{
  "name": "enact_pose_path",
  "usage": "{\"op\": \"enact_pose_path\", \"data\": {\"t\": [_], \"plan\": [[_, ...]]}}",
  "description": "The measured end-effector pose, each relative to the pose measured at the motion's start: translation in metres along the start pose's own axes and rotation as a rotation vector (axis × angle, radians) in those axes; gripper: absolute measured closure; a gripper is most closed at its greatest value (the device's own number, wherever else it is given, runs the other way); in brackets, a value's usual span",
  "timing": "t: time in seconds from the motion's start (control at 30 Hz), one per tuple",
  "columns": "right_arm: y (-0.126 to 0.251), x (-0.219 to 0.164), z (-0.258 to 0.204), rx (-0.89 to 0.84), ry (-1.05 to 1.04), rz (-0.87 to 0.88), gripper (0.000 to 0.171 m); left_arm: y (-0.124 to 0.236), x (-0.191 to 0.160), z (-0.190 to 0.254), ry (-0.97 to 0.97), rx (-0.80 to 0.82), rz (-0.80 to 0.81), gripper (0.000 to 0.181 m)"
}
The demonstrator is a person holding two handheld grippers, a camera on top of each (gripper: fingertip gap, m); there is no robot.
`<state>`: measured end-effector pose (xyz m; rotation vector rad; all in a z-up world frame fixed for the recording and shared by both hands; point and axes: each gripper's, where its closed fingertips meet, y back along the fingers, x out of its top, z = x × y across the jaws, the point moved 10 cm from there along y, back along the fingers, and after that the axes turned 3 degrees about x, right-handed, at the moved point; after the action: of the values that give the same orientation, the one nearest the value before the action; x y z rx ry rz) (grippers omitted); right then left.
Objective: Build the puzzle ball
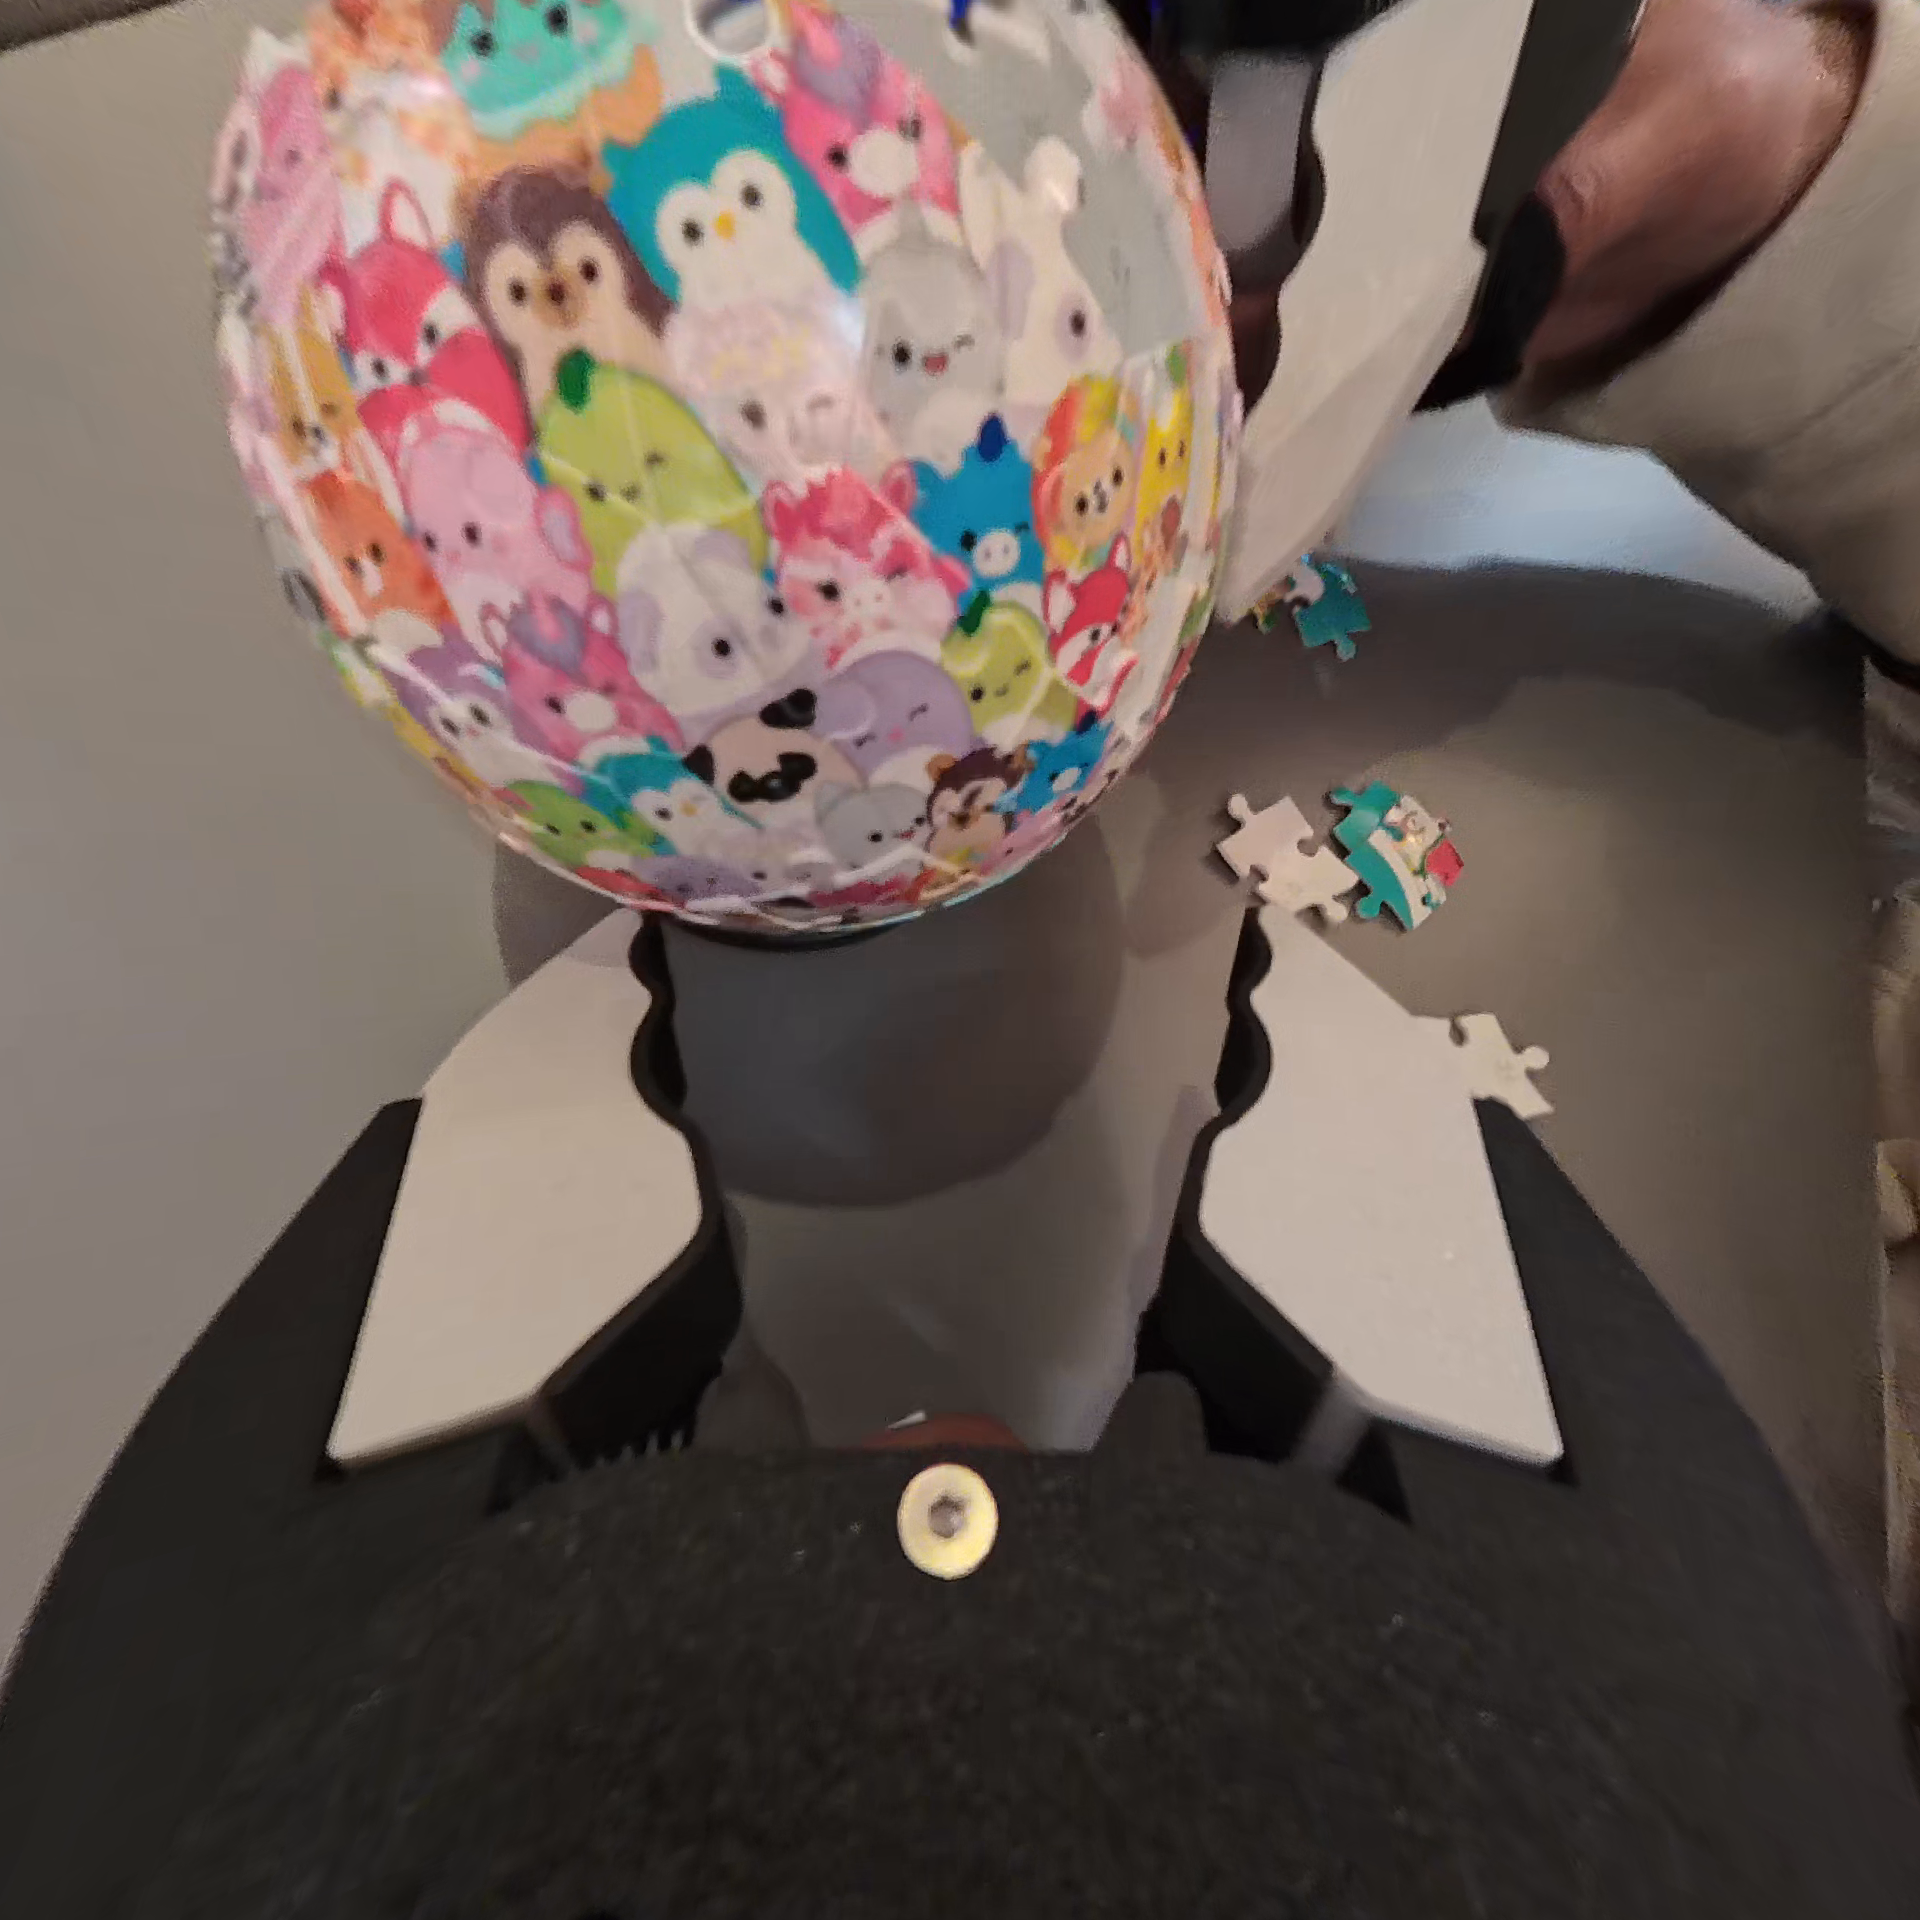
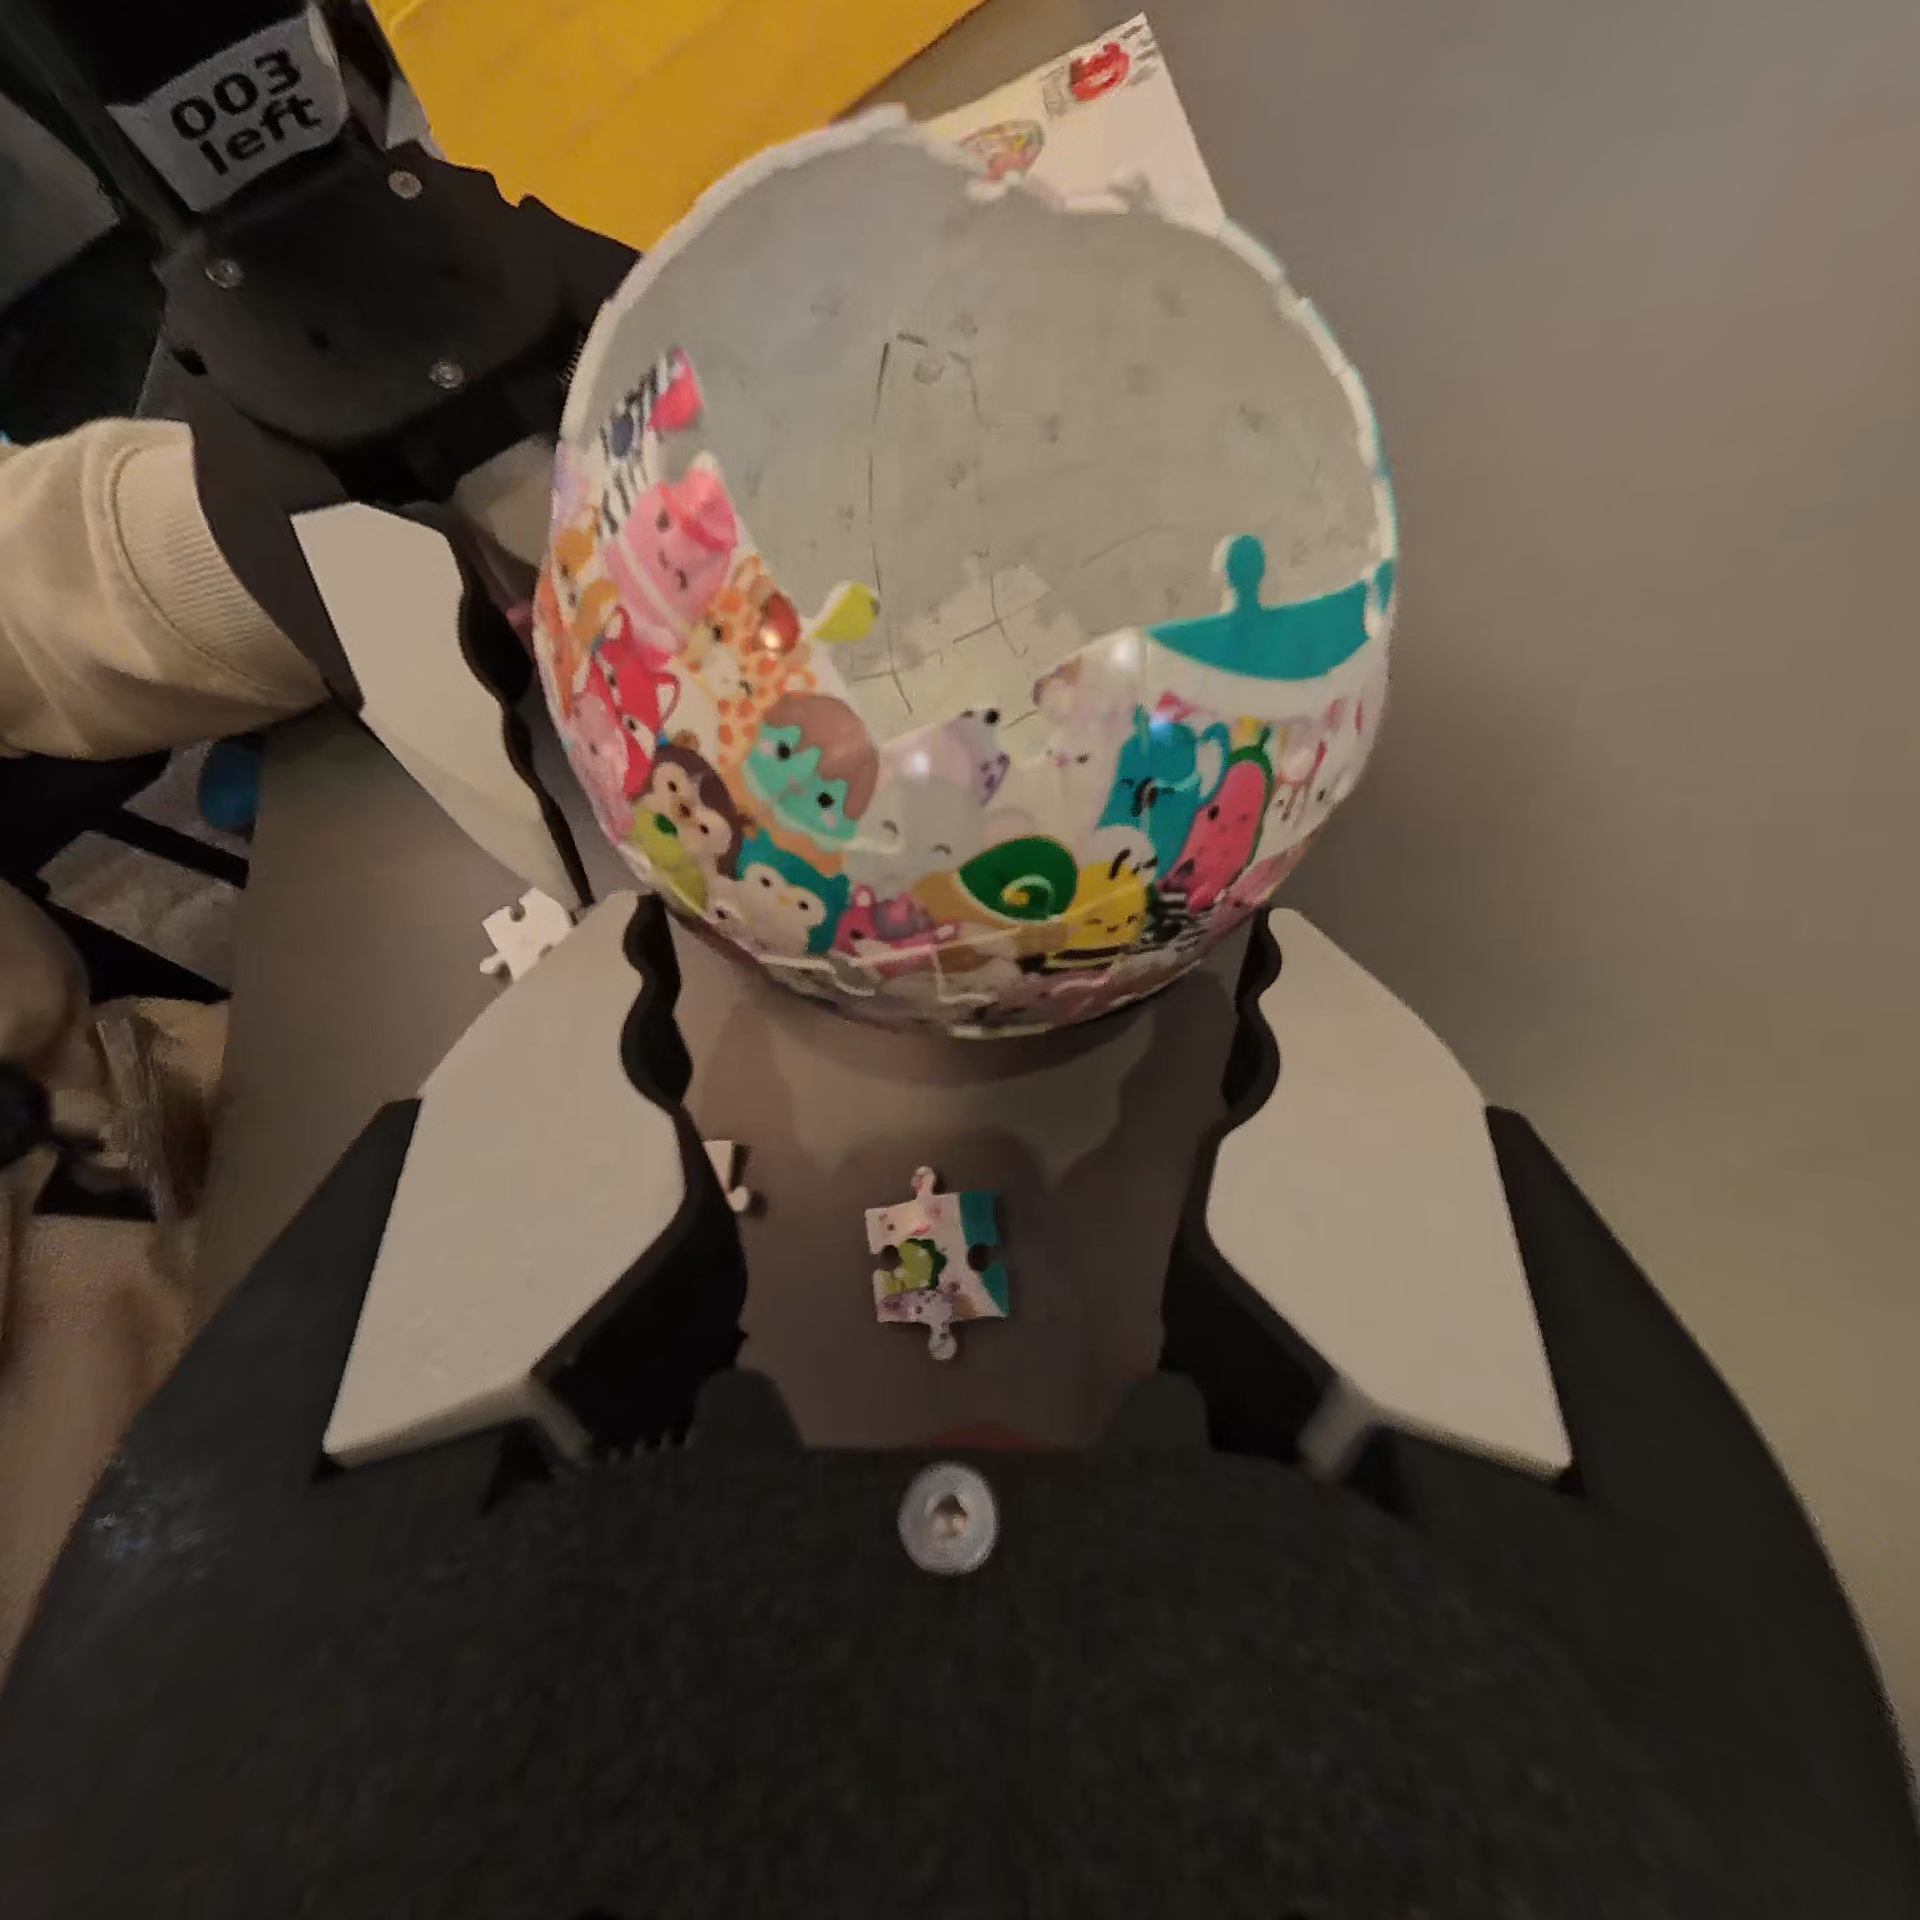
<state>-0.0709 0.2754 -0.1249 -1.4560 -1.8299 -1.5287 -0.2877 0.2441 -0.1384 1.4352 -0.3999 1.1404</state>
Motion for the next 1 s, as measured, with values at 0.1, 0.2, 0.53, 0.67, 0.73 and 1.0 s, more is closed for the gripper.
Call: {"op": "enact_pose_path", "data": {"t": [0.1, 0.2, 0.53, 0.67, 0.73, 1.0], "plan": [[0.008, 0.004, 0.004, -0.005, 0.065, -0.017, 0.069, 0.004, 0.0, -0.006, -0.041, 0.045, -0.052, 0.083], [0.013, -0.004, 0.003, 0.072, -0.006, -0.019, 0.069, 0.012, 0.005, -0.013, -0.029, 0.001, -0.072, 0.096], [0.008, -0.002, 0.008, 0.176, -0.036, 0.025, 0.058, 0.004, 0.008, -0.003, -0.093, -0.054, -0.156, 0.093], [0.012, 0.009, 0.018, 0.182, -0.012, 0.061, 0.06, 0.002, 0.005, -0.004, -0.096, -0.027, -0.184, 0.092], [0.016, 0.006, 0.022, 0.177, -0.048, 0.073, 0.063, 0.009, 0.007, -0.009, -0.102, 0.006, -0.166, 0.092], [0.012, 0.002, 0.02, 0.252, -0.142, 0.112, 0.056, 0.0, 0.011, -0.006, -0.114, -0.026, -0.172, 0.09]]}}
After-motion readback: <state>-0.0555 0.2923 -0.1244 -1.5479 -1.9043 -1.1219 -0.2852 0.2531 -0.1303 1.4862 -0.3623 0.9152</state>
